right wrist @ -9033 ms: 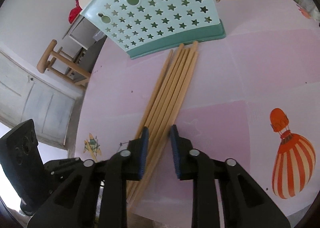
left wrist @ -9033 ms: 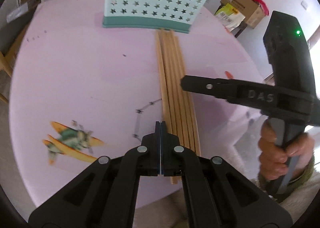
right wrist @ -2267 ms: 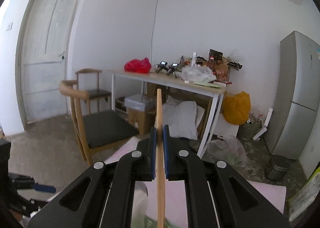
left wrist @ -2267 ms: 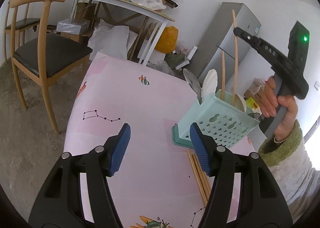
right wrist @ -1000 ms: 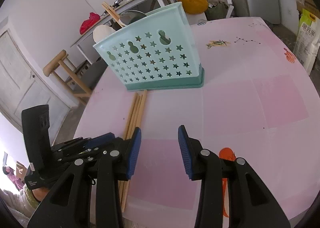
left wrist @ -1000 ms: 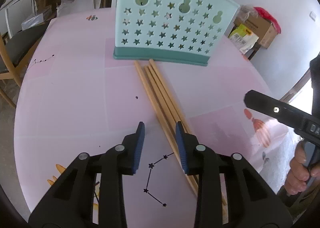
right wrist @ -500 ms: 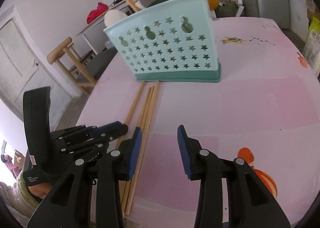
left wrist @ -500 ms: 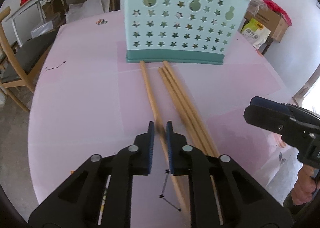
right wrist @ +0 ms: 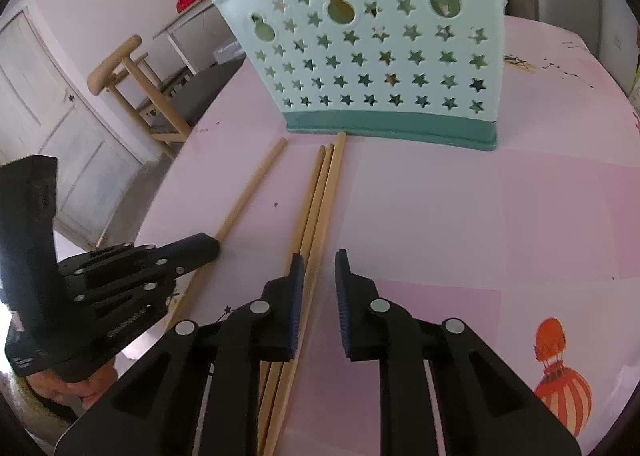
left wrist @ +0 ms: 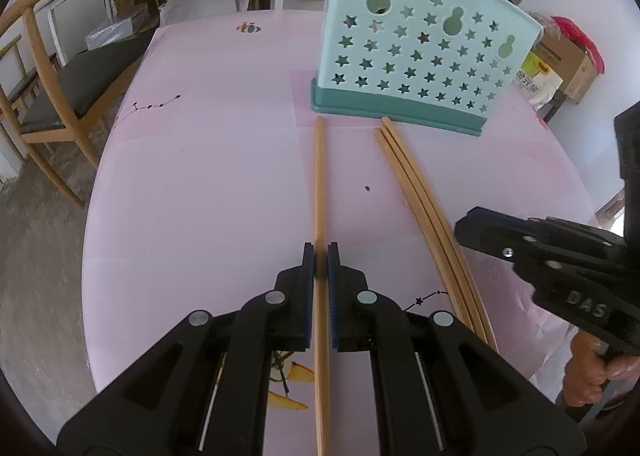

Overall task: Organize utensils
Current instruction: 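Close the left tool on one chopstick while the right tool grasps another chopstick, then lift both held chopsticks upward toward the green holder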

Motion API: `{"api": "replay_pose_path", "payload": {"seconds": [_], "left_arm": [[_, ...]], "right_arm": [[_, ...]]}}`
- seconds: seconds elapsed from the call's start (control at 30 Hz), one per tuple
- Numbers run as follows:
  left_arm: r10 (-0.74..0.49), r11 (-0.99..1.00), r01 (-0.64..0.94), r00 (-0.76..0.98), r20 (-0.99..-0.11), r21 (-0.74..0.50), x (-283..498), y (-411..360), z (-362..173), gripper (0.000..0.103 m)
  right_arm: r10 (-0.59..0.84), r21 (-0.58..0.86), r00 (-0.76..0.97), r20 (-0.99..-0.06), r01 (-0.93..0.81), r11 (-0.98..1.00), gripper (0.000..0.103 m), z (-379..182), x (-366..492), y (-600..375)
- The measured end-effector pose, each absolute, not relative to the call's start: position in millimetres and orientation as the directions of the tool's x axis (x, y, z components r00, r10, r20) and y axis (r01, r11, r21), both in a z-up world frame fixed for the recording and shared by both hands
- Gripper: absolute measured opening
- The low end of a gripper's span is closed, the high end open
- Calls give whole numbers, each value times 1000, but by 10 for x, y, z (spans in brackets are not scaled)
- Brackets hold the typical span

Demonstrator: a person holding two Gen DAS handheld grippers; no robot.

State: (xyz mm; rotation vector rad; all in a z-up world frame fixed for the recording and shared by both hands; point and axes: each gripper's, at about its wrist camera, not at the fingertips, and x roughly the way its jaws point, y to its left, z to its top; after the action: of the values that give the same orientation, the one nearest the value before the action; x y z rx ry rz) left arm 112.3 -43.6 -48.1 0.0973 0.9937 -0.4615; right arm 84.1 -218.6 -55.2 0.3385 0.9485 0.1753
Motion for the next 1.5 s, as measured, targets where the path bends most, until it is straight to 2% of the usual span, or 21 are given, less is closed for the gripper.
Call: {"api": "replay_pose_path", "payload": {"seconds": [0.23,0.67,0.83,0.9,0.93,0.97,1.37,1.43,1.5], "left_arm": [[-339,898,419,456,-822,-138,1144,-395,-498,5],[-372,890,410,395,-840,-201,977,-306,-488,5],[-377,881,425,369,-849,-207,972,-267,-484,7],[-368,881,430,363,-856,-197,1016,-286,-468,12],[-362,882,432,362,-859,-189,1054,-305,-454,18],[-360,881,433,359,-861,-188,1086,-314,-446,20],[-309,885,450,381,-871,-117,1658,-647,-449,20],[-297,887,453,400,-867,-95,1718,-720,-453,20],[-284,889,452,418,-863,-74,1739,-746,-453,19]], "right_arm": [[255,309,562,-787,2,951,8,-574,900,-2086],[147,233,534,-833,96,968,6,-539,649,-2408],[190,265,502,-844,83,961,7,-562,580,-2562],[182,249,497,-848,70,966,9,-556,612,-2552],[177,239,496,-850,64,969,13,-551,641,-2544],[176,236,498,-849,59,970,18,-550,657,-2543],[123,151,517,-847,13,988,18,-535,1188,-2454],[113,142,523,-845,16,990,16,-531,1279,-2457],[91,120,531,-842,19,993,10,-531,1332,-2444]]}}
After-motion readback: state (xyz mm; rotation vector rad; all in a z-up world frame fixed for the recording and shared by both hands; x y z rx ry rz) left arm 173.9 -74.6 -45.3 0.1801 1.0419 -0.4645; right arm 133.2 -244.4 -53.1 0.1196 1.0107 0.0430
